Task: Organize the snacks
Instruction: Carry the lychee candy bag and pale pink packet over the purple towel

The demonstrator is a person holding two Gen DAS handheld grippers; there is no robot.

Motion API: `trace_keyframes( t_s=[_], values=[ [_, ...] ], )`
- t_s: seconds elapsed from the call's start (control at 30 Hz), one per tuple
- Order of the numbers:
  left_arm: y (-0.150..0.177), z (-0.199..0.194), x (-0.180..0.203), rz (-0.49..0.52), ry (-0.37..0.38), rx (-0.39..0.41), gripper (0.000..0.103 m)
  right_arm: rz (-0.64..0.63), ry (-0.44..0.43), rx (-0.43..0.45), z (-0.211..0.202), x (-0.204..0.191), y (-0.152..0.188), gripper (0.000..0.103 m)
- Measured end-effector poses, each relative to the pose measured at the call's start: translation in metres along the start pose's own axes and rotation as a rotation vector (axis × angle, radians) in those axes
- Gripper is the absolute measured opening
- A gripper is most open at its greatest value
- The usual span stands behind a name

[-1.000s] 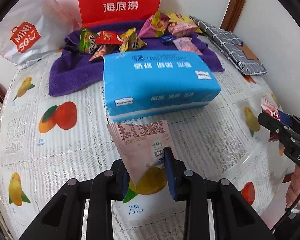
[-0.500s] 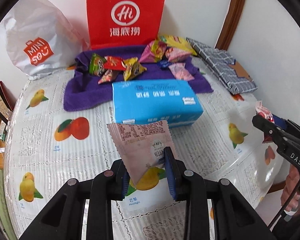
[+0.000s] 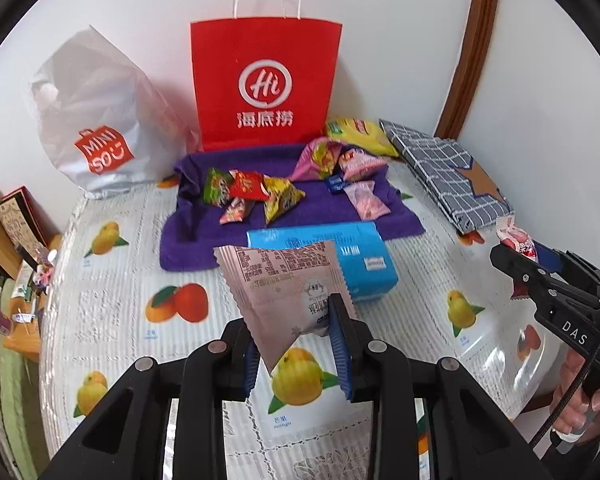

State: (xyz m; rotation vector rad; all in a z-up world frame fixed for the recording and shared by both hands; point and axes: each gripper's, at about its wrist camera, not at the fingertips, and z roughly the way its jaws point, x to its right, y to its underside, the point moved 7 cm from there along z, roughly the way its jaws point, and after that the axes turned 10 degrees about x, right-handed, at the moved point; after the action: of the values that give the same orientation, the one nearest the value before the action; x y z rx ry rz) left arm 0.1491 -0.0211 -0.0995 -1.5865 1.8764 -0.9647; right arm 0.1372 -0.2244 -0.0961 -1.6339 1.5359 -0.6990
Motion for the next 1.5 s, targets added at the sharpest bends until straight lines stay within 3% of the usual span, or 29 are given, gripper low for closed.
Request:
trace_keyframes(
  t_s=[0.23, 0.57, 0.87, 1.5],
  values=[
    [-0.02, -0.003, 0.002, 0.011, 0.003, 0.012, 0.029, 0.005, -0.002, 0.054, -0.003, -0.001, -0.025, 0.049],
    [-0.035, -0.005, -0.001, -0.019, 0.042, 0.037, 0.029, 0.062, -0.023, 0.048, 0.004, 0.002, -0.053, 0.049],
    [-0.05, 0.001, -0.017, -0.052, 0.012, 0.04, 0.029, -0.002, -0.044, 0.055, 0.017, -0.013, -0.073, 0.049],
    [-0.117, 0.088, -0.043, -0.028, -0.008, 0.026, 0.029, -0.015, -0.035, 0.04, 0.119, -0.015, -0.124, 0.049]
  ],
)
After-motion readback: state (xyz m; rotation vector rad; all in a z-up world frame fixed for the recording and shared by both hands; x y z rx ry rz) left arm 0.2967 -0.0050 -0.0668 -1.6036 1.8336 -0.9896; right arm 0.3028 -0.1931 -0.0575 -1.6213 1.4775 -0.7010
